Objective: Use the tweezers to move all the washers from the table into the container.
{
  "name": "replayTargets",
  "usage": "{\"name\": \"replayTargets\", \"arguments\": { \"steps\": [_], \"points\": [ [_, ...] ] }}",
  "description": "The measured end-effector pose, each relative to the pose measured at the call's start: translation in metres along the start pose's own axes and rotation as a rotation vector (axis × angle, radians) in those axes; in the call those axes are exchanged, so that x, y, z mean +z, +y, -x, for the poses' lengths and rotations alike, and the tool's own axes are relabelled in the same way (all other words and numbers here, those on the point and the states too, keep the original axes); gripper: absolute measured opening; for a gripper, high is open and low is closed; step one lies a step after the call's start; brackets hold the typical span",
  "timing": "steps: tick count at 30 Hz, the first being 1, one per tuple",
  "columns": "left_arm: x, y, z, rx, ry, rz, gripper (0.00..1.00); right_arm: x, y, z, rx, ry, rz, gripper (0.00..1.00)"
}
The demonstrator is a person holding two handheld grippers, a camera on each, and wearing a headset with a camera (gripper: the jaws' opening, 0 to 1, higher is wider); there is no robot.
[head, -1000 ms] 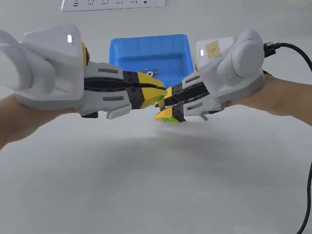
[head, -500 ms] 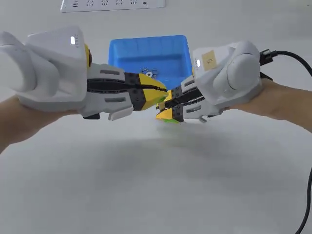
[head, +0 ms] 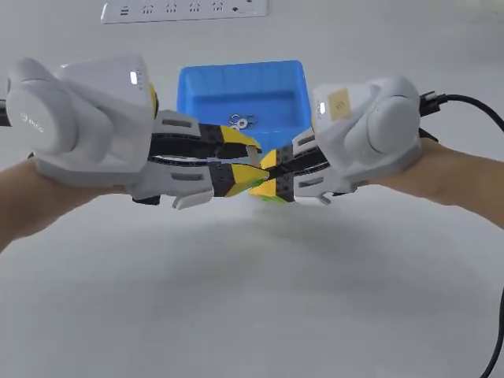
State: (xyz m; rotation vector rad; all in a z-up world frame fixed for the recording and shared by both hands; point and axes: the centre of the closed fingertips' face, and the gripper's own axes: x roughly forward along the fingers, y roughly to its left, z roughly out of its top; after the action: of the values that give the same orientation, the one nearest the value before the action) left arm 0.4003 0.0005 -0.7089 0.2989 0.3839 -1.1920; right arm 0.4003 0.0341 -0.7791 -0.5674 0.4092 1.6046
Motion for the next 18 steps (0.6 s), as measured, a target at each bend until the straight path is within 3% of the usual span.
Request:
{"name": "replayTargets", "arguments": {
  "steps": [12, 15, 18],
  "points": [
    [-0.002, 0.000, 0.008, 0.021, 0.013, 0.009, 0.30, 0.003, 0.004, 0.000, -0.003, -0.010, -0.005, 0.09],
    [-0.001, 0.000, 0.013, 0.030, 0.001, 0.031, 0.36, 0.007, 0.003, 0.002, -0.010, -0.017, -0.010, 0.09],
    [-0.002, 0.001, 0.019, 0.060, -0.003, 0.052, 0.48, 0.012, 0.001, 0.006, -0.017, -0.023, -0.011, 0.09]
  ]
}}
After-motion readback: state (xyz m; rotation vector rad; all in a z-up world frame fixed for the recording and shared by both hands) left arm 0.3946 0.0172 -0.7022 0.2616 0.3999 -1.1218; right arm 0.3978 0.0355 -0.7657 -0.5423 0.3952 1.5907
